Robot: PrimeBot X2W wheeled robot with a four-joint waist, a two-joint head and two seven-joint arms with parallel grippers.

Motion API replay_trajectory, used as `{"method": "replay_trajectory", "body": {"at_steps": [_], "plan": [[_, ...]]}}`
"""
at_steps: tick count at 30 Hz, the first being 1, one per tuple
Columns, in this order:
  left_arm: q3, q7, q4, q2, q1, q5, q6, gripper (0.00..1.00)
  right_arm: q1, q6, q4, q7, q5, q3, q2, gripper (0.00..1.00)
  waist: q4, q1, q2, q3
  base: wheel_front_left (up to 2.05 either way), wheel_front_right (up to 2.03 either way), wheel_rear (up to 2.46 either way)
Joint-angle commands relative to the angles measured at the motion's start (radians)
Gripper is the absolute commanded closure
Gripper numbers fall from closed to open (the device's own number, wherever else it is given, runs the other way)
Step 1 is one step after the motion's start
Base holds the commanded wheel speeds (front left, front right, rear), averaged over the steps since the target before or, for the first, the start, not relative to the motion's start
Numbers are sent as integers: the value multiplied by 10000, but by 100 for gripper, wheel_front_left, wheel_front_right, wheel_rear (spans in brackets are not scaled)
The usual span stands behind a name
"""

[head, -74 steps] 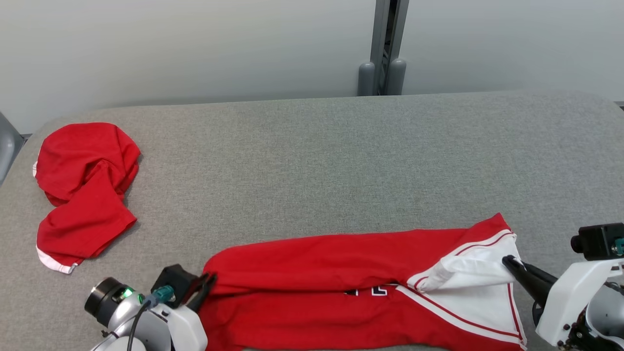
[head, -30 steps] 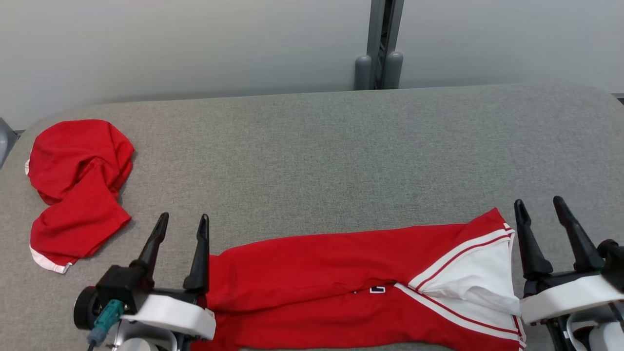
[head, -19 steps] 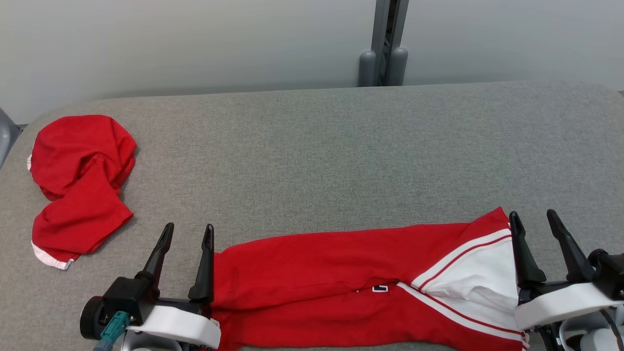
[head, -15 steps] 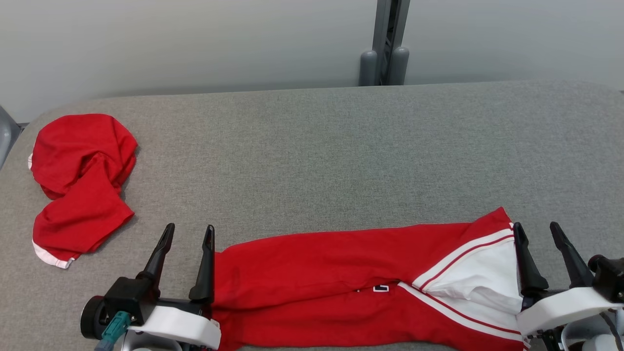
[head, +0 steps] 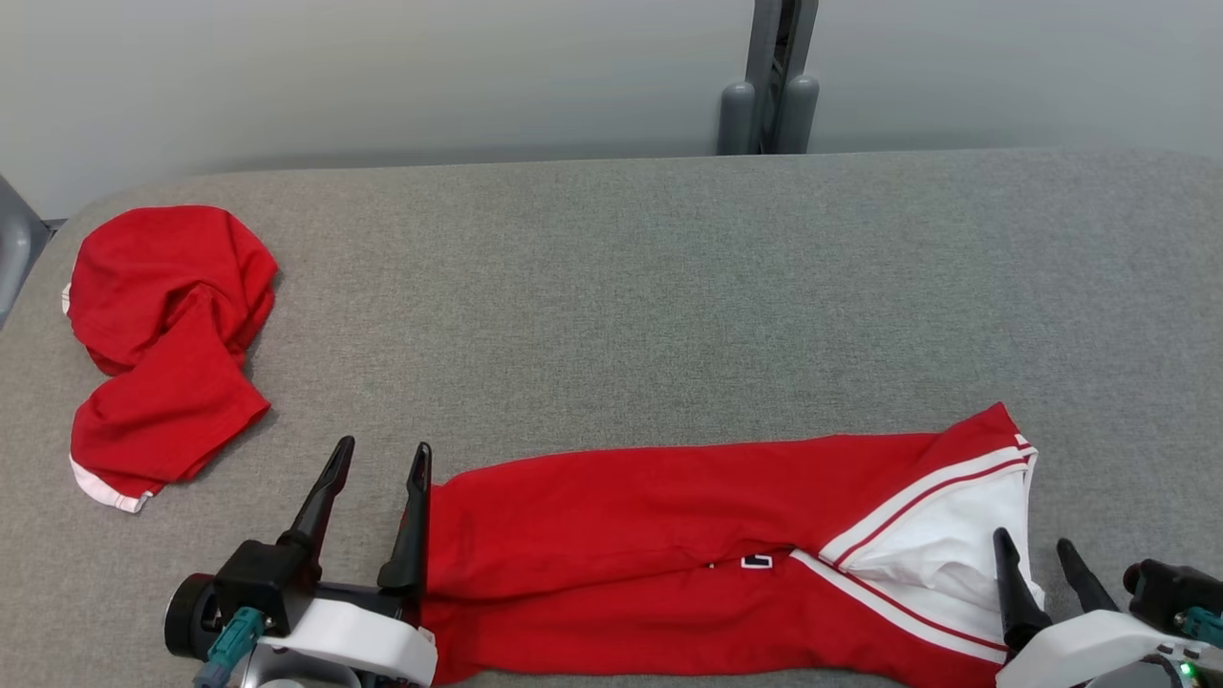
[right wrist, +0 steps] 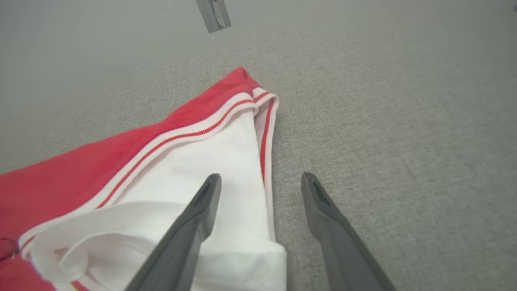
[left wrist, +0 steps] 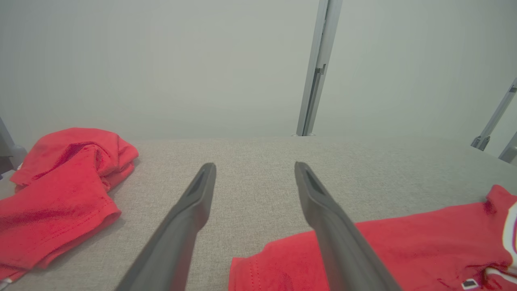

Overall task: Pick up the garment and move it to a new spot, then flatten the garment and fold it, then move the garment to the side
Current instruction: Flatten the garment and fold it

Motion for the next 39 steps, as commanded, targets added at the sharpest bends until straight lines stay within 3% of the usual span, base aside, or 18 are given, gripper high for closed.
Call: {"method": "replay_trajectory", "body": {"at_steps": [1, 17, 19, 20, 21, 31, 39], "plan": [[106, -38, 14, 32, -189, 112, -57, 0, -128, -4, 260, -104, 161, 54, -4, 0, 14, 0, 0, 11, 0, 0, 0], [301, -39, 119, -67, -163, 441, -264, 0, -381, -3, 1837, -197, 1198, 1518, -93, 0, -91, 0, 0, -113, 0, 0, 0], [284, -39, 131, -75, -146, 462, -277, 0, -399, -3, 1908, -219, 1322, 1678, -141, 53, -86, 0, 0, -129, 0, 0, 0], [276, -39, 137, -78, -137, 468, -284, 0, -422, -3, 1947, -219, 1382, 1746, -163, 68, -80, 0, 0, -135, 0, 0, 0], [266, -39, 143, -80, -130, 472, -288, 0, -454, -3, 1978, -228, 1418, 1831, -193, 100, -73, 0, 0, -140, 0, 0, 0], [243, -39, 143, -91, -58, 473, -261, 0, -787, -16, 2070, -470, 1770, 2046, -806, 100, -30, 0, 0, -161, 0, 0, 0], [258, -39, 118, -96, -182, 430, -236, 0, -1390, -17, 2282, -354, 1973, 1922, -1712, 100, -10, 0, 0, -63, 0, 0, 0]]}}
